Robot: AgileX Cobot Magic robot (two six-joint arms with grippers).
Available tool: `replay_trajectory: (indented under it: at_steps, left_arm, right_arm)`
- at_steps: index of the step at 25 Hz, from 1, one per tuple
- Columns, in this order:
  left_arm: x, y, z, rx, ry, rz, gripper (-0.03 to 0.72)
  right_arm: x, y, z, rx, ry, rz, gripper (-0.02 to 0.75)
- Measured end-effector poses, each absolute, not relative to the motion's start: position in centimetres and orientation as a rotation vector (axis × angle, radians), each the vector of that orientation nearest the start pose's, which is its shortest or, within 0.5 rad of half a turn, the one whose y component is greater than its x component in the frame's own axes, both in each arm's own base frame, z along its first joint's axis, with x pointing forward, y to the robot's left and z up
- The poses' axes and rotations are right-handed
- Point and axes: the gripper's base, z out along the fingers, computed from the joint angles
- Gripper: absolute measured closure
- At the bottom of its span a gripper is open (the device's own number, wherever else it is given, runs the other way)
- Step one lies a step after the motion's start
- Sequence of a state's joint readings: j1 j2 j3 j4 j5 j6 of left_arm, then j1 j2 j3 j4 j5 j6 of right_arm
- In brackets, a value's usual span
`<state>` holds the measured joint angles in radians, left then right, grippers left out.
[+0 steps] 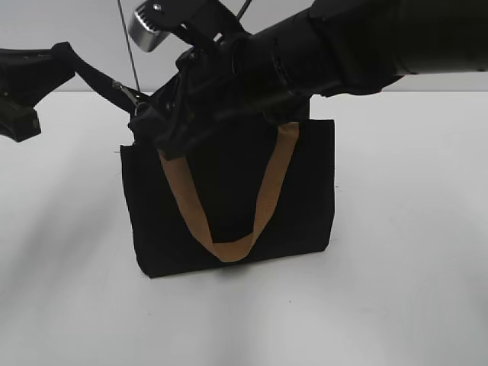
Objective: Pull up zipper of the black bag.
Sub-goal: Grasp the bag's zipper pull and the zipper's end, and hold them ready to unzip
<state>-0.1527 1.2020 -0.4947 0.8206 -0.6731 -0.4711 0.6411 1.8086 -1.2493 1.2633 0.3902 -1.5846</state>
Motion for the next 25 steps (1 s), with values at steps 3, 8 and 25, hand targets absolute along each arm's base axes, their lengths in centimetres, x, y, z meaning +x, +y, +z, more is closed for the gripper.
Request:
replay_trajectory:
  at_steps: [3, 8, 25]
  left_arm:
    - [22.25, -7.61, 26.25, 0.658, 1.558, -0.344, 0.659]
    - [22.25, -7.61, 26.25, 0.658, 1.559, -0.344, 0.659]
    - [22.26, -7.59, 26.23, 0.657, 1.561, -0.342, 0.659]
  right_arm:
    - [30.96, 27.05, 24.09, -1.207, 1.821, 0.554, 0.379]
    - [31.15, 26.96, 24.09, -1.193, 1.823, 0.532, 0.379]
    - [30.48, 27.27, 24.03, -1.204, 1.851, 0.64, 0.498]
